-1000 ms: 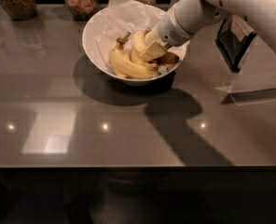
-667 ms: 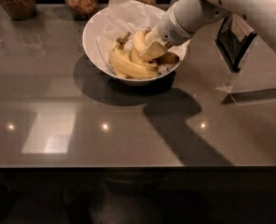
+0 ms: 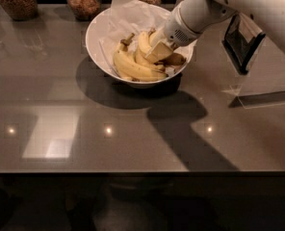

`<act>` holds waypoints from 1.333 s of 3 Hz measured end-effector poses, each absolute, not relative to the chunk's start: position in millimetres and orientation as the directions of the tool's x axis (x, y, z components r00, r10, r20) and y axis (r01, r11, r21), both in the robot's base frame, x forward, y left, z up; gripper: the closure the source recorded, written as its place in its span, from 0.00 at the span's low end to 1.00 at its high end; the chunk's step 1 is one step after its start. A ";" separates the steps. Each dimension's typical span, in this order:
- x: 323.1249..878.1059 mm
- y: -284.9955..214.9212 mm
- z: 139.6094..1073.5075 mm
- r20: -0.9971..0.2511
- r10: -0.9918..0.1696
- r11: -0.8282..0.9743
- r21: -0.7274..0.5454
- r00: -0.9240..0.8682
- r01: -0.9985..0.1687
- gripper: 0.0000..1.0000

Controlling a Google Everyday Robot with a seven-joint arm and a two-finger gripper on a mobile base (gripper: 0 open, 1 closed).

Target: Pick banana from white bowl

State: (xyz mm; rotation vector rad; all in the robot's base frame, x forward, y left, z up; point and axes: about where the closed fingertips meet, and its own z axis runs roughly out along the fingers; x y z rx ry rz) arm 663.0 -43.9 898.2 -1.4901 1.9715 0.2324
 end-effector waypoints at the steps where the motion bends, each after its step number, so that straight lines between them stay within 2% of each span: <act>1: 662.6 -42.0 905.7 -0.570 -0.813 0.326 -0.278 -0.118 -0.904 1.00; 4: 642.7 -41.0 970.6 -0.617 -0.787 0.311 -0.378 -0.013 -0.872 1.00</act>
Offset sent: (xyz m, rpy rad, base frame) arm -0.0056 0.0035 0.0518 -0.0413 -0.1517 0.0208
